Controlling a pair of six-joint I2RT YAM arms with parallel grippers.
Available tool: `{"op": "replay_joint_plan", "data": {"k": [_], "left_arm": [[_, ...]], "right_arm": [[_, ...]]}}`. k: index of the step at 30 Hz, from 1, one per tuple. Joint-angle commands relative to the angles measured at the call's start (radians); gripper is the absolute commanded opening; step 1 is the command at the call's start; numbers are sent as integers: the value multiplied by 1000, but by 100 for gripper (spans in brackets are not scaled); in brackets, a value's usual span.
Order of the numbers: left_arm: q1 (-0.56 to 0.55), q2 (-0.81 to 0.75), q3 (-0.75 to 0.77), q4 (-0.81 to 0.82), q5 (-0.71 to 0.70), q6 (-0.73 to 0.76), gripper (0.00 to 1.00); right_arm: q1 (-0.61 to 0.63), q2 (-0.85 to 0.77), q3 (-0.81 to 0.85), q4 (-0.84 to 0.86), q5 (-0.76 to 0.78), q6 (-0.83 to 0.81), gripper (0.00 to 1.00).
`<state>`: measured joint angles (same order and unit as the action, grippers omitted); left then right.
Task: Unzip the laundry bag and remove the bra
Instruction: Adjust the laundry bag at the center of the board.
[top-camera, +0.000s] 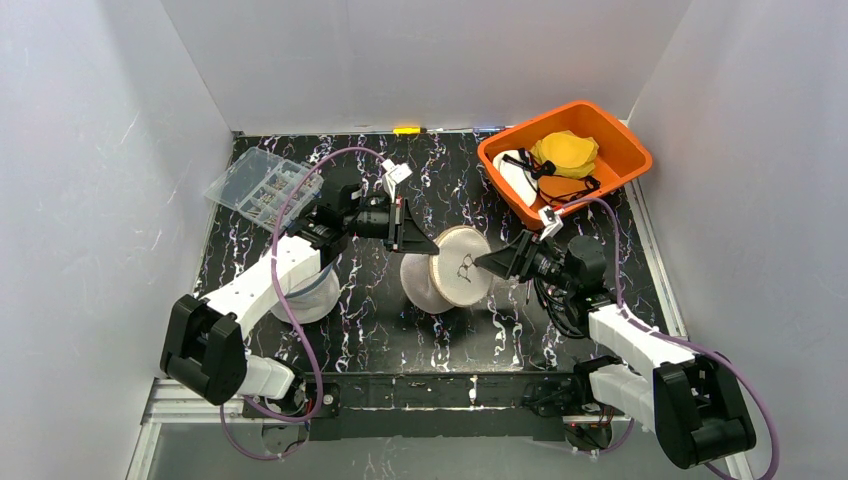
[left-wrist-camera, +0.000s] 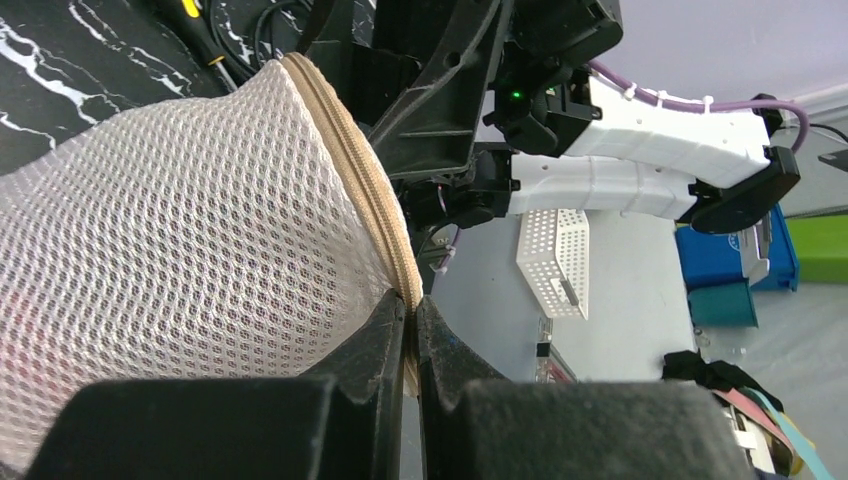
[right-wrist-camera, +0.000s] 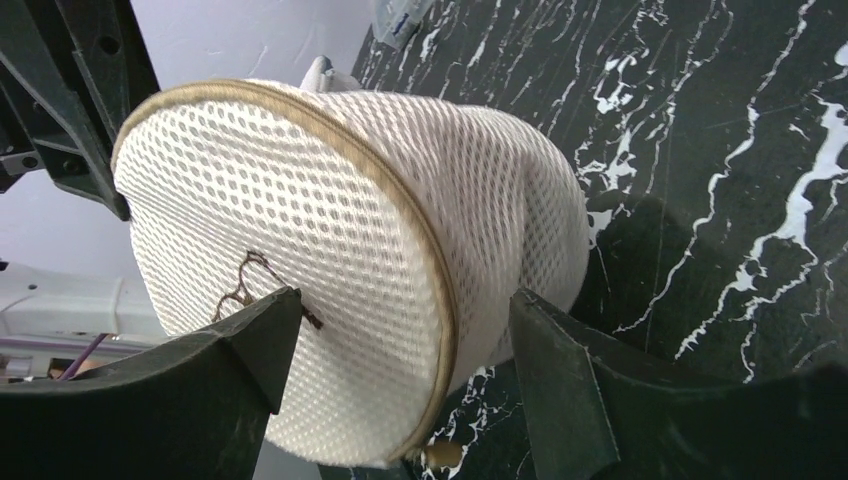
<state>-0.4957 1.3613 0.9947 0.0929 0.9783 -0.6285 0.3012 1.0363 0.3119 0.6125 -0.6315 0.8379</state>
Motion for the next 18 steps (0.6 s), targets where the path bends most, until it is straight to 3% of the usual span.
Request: {"op": "replay_joint_plan", "data": {"k": [1,5,8,15,18], "left_arm": [[-17,-52,0,59,78,-17,0],[-27,-54,4,64,79,-14,0],[-27,-51,4,65,76,-16,0],[-27,-35,1,67,44,-30,1],[-27,-27,-6,67,7,-45,22]], "right_arm": [[-7,7,-7,134,-51,29,80],[-6,6,-34,199,-77,68,68],[-7,-9,-48,231,-90,90,54],[-5,-77,-52,176,-86,97,30],[-6,-119,-56,148,-45,131,20]]}}
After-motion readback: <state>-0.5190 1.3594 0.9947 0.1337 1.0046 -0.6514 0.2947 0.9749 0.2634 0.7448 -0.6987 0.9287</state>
